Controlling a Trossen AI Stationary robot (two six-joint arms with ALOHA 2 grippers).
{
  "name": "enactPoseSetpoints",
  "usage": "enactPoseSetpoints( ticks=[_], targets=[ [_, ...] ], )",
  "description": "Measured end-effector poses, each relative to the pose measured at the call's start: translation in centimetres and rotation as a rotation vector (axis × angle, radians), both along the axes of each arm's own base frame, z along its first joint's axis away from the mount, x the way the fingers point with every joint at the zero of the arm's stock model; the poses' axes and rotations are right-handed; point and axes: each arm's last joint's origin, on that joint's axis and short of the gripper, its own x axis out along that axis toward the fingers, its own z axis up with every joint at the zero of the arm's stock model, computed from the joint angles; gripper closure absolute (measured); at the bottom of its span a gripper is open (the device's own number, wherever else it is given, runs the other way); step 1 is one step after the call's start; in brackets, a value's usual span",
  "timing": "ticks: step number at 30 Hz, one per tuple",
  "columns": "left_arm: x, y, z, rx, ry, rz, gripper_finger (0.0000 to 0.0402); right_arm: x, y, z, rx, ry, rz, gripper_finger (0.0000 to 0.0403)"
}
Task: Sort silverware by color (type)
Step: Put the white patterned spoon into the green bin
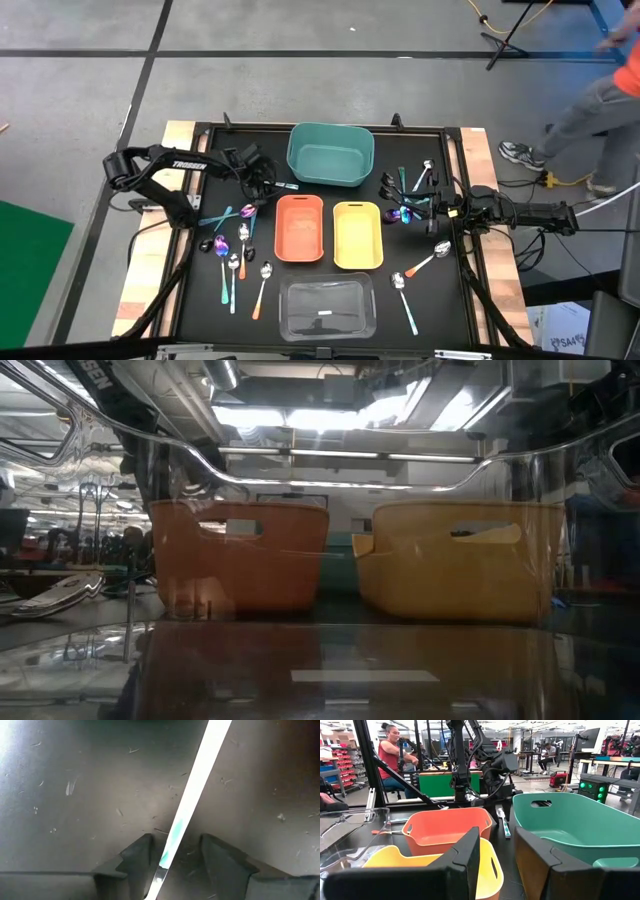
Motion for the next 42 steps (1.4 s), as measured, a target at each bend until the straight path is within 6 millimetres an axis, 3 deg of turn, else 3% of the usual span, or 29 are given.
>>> enactPoseSetpoints(
  ticks=[26, 42],
  targets=[
    [-0.01, 0.05, 0.08, 0.017, -0.004, 0.004, 0.0372, 0.0, 0.0, 0.0, 0.0, 0.0, 0.001, 0.0291],
    [-0.02, 0.06, 0.11, 0.04, 0.007, -0.038, 0.0379, 0.0, 0.0, 0.0, 0.0, 0.0, 0.0, 0.0291]
  ],
)
